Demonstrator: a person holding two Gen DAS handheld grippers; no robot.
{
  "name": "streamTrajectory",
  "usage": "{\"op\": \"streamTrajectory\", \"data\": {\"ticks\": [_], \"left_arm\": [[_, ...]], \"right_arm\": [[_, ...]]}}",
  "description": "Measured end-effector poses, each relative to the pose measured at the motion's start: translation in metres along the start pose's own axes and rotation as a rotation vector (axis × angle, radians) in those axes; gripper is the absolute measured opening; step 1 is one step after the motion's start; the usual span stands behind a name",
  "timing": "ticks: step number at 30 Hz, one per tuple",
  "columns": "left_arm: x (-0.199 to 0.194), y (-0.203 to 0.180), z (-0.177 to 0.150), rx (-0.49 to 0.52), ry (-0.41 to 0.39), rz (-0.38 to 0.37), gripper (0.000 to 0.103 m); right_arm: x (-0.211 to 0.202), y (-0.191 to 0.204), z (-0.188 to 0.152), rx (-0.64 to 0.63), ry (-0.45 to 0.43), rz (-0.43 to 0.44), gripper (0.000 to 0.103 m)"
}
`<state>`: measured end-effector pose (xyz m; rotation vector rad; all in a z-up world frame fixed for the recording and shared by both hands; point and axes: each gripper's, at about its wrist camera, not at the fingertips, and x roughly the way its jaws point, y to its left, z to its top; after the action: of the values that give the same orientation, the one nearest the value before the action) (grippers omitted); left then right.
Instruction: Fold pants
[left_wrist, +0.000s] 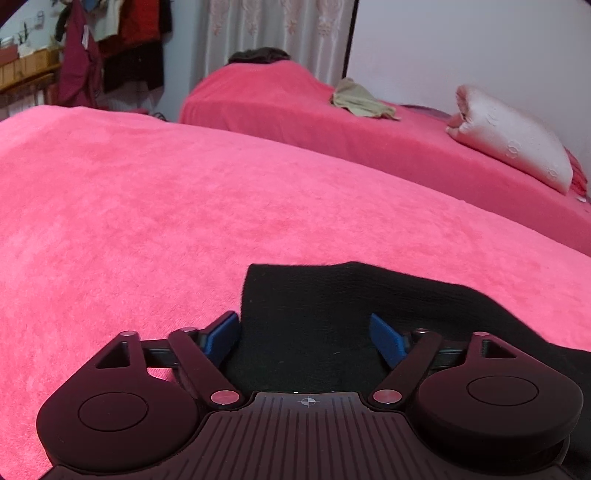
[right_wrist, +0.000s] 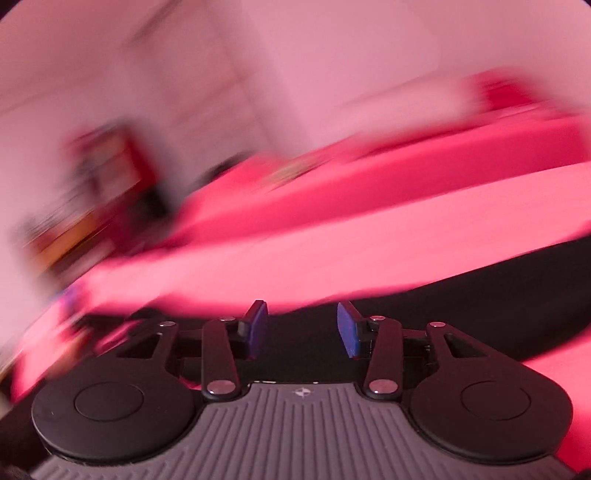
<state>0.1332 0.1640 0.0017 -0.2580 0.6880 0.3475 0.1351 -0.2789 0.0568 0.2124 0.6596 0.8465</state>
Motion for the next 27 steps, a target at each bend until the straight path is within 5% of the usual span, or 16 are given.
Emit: {"op": "streamTrajectory", "data": {"ticks": [3,6,9,12,14,16,18,20,22,24,27], "left_arm": [[-0.002,0.013,0.002,-0.042,-0.002,-0.045,0.103],[-0.002,0.022,0.000,-0.084,-0.008,-0.070,0.103],[-0.001,0.021,-0.001,-0.072,-0.009,-0.070,0.103],[0.000,0.019,-0.001,-0.058,-0.004,-0.070,0.103],[0.001,0.020,0.000,-0.057,-0.001,-0.078,0.103],[0.000,0.023,0.000,-0.060,0.001,-0.084,0.103],[-0.002,0.026,0.002,-0.064,0.001,-0.076,0.103],[-0.009,0.032,0.003,-0.074,-0.016,-0.059,0.103],[-0.018,0.041,0.008,-0.091,-0.038,-0.043,0.103],[-0.024,0.049,0.011,-0.103,-0.046,0.002,0.103],[-0.031,0.062,0.014,-0.107,-0.071,0.084,0.103]], "right_arm": [[0.068,0.050,-0.014,-0.124,0.164,0.120,0.046],[0.119,0.070,-0.023,-0.174,0.254,0.129,0.046],[0.146,0.071,-0.019,-0.146,0.250,0.100,0.045],[0.157,0.060,-0.011,-0.092,0.205,0.093,0.045],[0.155,0.062,-0.017,-0.081,0.262,0.159,0.049],[0.145,0.077,-0.029,-0.182,0.344,0.220,0.049],[0.125,0.089,-0.033,-0.304,0.362,0.190,0.048],[0.109,0.089,-0.020,-0.289,0.386,0.200,0.048],[0.099,0.094,0.002,-0.322,0.338,0.198,0.052],[0.103,0.106,0.026,-0.389,0.270,0.141,0.068],[0.133,0.128,0.053,-0.477,0.169,0.076,0.072]]}}
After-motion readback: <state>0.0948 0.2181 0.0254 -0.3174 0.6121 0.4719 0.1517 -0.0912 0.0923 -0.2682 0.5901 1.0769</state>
